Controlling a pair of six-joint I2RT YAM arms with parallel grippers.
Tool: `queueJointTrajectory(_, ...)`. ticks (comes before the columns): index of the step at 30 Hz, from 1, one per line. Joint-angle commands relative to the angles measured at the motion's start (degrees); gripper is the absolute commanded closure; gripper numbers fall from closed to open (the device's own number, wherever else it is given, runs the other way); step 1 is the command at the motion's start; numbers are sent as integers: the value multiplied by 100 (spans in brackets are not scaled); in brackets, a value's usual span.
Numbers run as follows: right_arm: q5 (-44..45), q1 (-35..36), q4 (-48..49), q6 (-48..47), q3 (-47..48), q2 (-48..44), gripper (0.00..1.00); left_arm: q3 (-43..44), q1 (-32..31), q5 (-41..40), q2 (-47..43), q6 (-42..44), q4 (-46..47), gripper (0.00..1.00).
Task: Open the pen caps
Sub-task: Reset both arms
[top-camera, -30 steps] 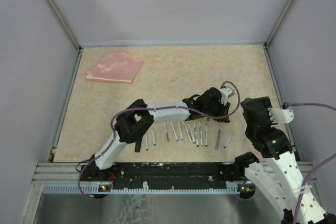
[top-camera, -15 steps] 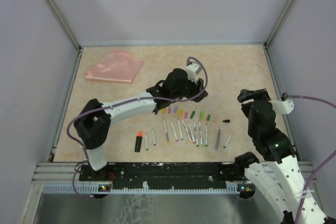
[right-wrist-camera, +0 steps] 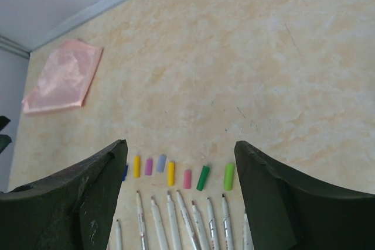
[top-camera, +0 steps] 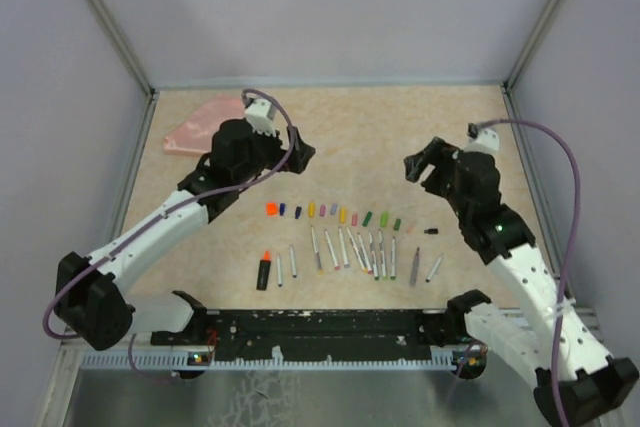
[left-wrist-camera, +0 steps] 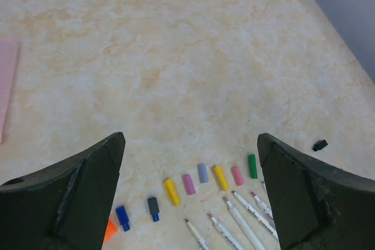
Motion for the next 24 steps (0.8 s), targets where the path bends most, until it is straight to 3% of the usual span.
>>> queueJointTrajectory(1, -947, -44, 219, -1073, 933, 787, 25, 57, 410, -6, -514, 258, -890, 1)
queueJointTrajectory(7, -898, -44, -202, -1537, 2028, 1947, 24, 734, 1049, 337, -765, 280, -1740, 1)
queueJointTrajectory(12, -677, -43, -582, -1642, 3111, 2790, 24, 1731, 1109, 270, -596, 514, -2331, 1)
queueJointTrajectory(15, -1100, -43, -563, -2013, 3563, 3076, 23, 2178, 1127, 163, -491, 660, -2566, 1)
queueJointTrajectory(24, -880, -18, -629, -1661, 4602, 3787, 23, 2727, 1213, -69, -407, 825, -2884, 1)
